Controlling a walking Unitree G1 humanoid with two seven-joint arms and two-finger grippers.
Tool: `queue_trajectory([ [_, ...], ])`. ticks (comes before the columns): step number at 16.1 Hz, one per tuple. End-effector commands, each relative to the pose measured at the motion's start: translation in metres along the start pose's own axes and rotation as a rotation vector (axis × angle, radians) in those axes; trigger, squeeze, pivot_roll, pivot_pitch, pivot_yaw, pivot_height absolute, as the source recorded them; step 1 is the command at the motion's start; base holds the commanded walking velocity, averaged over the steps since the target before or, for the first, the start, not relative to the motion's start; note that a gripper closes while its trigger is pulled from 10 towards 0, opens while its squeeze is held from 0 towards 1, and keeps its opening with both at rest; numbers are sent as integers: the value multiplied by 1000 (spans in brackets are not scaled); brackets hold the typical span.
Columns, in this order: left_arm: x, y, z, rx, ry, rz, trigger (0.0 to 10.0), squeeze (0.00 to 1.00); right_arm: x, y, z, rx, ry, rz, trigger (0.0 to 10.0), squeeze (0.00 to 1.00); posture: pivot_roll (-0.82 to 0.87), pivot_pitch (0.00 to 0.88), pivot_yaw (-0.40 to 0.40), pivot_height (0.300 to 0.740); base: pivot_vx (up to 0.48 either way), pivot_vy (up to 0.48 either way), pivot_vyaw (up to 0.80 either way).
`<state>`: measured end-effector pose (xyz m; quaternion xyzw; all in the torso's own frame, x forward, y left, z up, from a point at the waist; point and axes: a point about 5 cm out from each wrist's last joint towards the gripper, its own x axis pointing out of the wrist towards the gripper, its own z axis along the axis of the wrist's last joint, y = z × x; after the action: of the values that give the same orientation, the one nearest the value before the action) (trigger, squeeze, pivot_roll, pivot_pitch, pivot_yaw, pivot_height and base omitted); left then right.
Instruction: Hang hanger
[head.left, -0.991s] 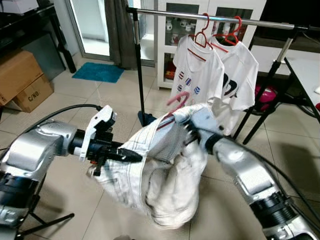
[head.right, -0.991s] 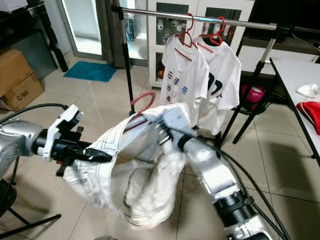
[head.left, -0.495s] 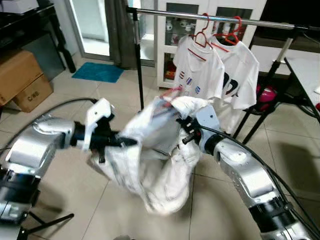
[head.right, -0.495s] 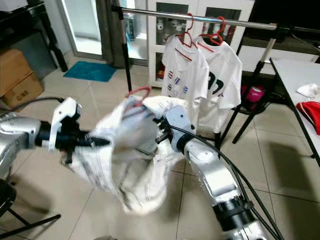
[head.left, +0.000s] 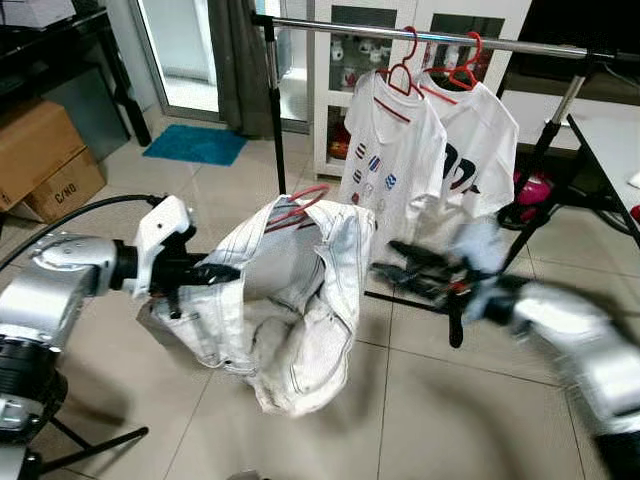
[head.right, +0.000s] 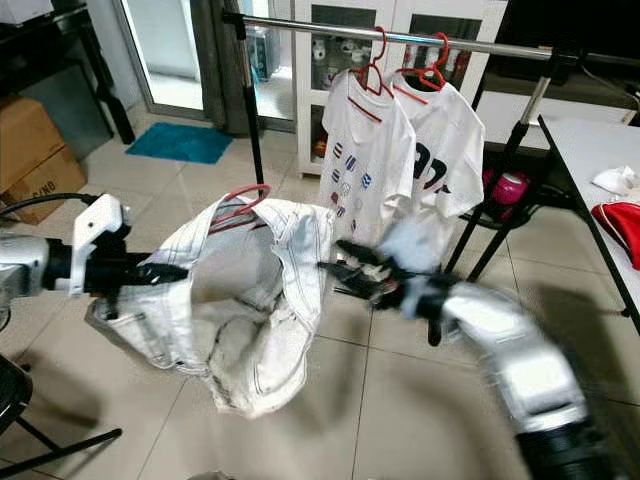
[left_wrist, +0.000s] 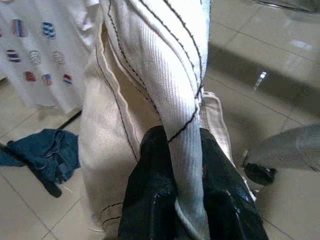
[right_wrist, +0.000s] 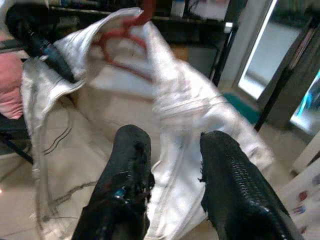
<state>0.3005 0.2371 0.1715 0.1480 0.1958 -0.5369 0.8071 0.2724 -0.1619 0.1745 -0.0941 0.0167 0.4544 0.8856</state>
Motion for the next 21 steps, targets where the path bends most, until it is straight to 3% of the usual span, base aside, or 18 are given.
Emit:
queue_trajectory([
  [1, -7, 0, 14, 56, -64, -21, 0, 0, -3, -5, 7, -25, -29, 6, 10000, 1000, -42, 0, 40, 740, 0, 0, 0],
  [3, -6, -12, 14, 57, -63, -152, 0, 0, 4, -8, 13, -64, -32, 84, 10000, 1000, -41, 0, 40, 740, 0, 0, 0],
  [5, -6, -15, 18, 69, -76, -209, 0, 0, 16, -9, 14, -115, -24, 146, 10000, 1000, -35, 0, 32, 740, 0, 0, 0],
  [6, -6, -17, 21, 73, -84, -227, 0, 0, 20, -8, 14, -123, -24, 182, 10000, 114, -33, 0, 29, 740, 0, 0, 0],
  [7, -6, -18, 23, 81, -86, -239, 0, 0, 24, -5, 16, -97, -43, 228, 10000, 0, -29, 0, 25, 740, 0, 0, 0],
  [11, -6, -24, 29, 95, -92, -292, 0, 0, 38, 7, 19, -82, -84, 361, 10000, 0, -27, 0, 21, 740, 0, 0, 0],
  [16, -4, -25, 32, 100, -97, -306, 0, 0, 43, 17, 14, -112, -44, 473, 10000, 0, -29, 0, 22, 740, 0, 0, 0],
  [17, -4, -25, 33, 104, -102, -305, 0, 0, 44, 20, 13, -119, -29, 503, 8471, 0, -29, 0, 23, 740, 0, 0, 0],
  [18, -4, -24, 34, 105, -104, -304, 0, 0, 44, 21, 12, -120, -21, 511, 6196, 0, -29, 0, 23, 740, 0, 0, 0],
  [19, -3, -25, 37, 107, -114, -320, 0, 0, 47, 21, 11, -144, 4, 507, 0, 0, -29, 0, 23, 740, 0, 0, 0],
  [21, -3, -28, 38, 108, -113, -339, 0, 0, 49, 20, 10, -159, 18, 492, 0, 0, -29, 0, 23, 740, 0, 0, 0],
])
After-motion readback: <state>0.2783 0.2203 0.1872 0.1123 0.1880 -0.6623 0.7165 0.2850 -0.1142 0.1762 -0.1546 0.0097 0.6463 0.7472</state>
